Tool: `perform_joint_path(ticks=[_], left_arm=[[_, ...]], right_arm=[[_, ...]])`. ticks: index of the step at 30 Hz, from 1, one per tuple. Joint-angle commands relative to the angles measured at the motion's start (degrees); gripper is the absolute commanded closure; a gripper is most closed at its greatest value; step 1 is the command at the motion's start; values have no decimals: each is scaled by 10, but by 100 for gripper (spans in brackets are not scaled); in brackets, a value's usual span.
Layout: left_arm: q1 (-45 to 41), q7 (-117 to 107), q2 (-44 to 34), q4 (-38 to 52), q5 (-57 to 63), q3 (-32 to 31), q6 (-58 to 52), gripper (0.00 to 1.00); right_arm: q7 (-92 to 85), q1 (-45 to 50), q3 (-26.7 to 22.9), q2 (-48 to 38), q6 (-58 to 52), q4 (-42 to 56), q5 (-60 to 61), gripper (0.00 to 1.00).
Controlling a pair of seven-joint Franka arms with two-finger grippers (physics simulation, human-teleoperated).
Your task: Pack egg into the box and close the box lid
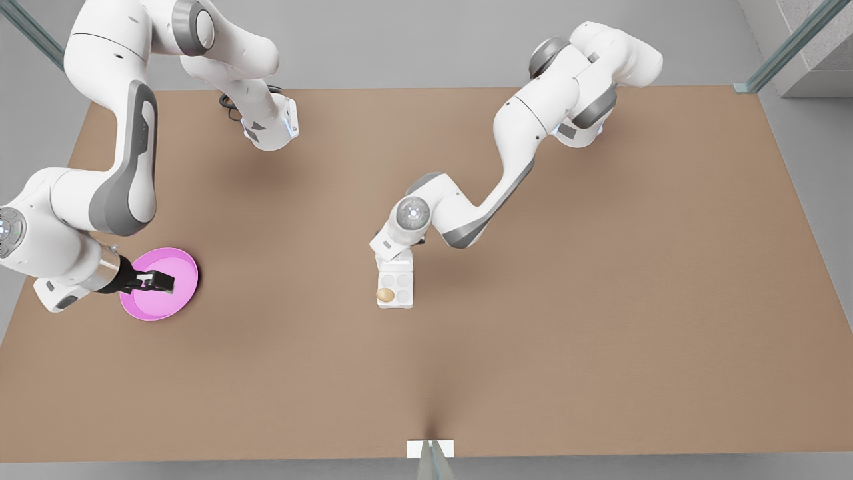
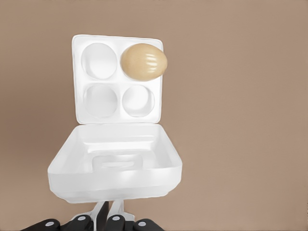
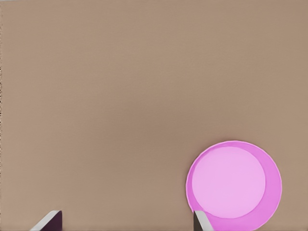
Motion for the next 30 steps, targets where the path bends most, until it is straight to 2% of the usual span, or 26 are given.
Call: perform_joint_path(ticks=[1,3,13,17,20,22,23,24,25,26,27,29,30], left_arm=[[0,1,-1,0,1,0,0,73],[0,1,2,0,1,2,34,73],[0,6,13,29,1,7,50,73],[0,6,27,34,2,7,92,73],[0,5,25,42,2,7,91,73],[10,5,-15,45,0,15,42,73],[42,7,-53,66,-4,15,-74,66],[143,15,-118,66,-32,15,-248,32],[228,19,-146,66,-35,15,-304,10],[335,65,-167,66,-29,17,-315,0],[411,173,-192,67,-29,23,-312,0],[440,260,-255,76,-23,77,-286,0],[441,302,-316,61,-19,103,-293,0]], right_arm=[[0,0,0,0,0,0,0,0],[-1,0,0,0,0,0,-1,0],[0,4,2,-1,-1,0,-1,0],[-1,5,2,-1,0,1,-1,0],[0,5,2,-1,1,1,-1,0],[0,4,2,0,0,7,-1,0],[0,3,2,0,0,8,0,0],[0,2,2,0,-1,8,0,0],[0,2,2,0,-1,8,0,0],[0,1,2,0,-1,8,0,0],[0,1,2,0,-1,8,0,0],[0,1,2,0,-1,8,0,0],[0,1,2,0,-1,9,0,0]])
